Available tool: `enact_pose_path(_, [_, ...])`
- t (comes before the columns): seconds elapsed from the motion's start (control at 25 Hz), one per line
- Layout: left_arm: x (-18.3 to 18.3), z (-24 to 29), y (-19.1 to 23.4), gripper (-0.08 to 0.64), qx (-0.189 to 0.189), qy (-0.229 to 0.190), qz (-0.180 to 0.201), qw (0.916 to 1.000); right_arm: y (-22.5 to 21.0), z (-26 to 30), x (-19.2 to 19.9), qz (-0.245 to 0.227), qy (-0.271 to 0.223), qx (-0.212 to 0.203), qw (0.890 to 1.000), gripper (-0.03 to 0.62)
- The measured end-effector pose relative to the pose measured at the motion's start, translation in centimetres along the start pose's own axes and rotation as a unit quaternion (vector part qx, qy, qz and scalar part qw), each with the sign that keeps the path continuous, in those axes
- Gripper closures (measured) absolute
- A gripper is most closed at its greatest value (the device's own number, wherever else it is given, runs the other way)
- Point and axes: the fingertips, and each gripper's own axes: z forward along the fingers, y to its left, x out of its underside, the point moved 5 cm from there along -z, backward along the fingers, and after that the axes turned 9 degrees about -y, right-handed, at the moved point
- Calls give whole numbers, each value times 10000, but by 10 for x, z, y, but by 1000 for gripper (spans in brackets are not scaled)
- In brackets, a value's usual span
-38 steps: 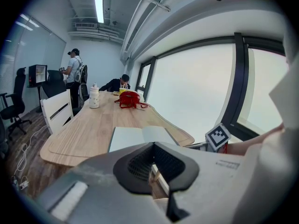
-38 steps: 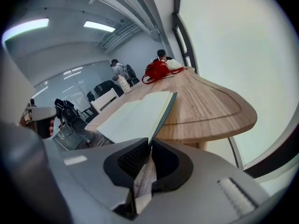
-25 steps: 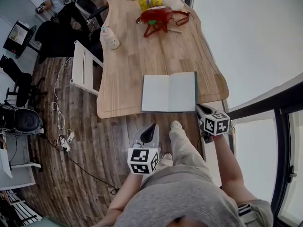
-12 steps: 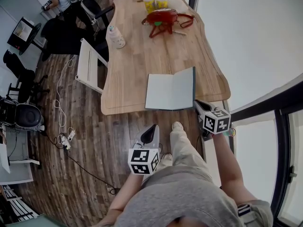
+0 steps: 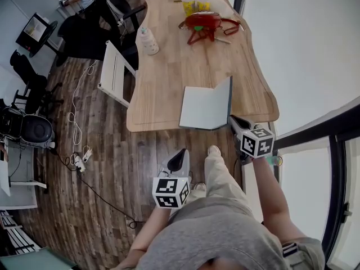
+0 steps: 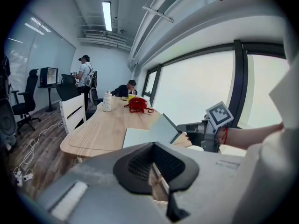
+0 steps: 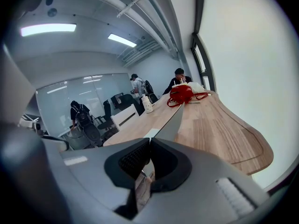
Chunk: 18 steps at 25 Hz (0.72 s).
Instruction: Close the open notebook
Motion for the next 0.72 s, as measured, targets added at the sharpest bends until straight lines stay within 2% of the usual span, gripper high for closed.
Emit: enact_pose_path(0.72, [4, -23, 16, 555, -487, -81, -125, 9987, 41, 36, -9, -213, 51, -644, 9977, 581])
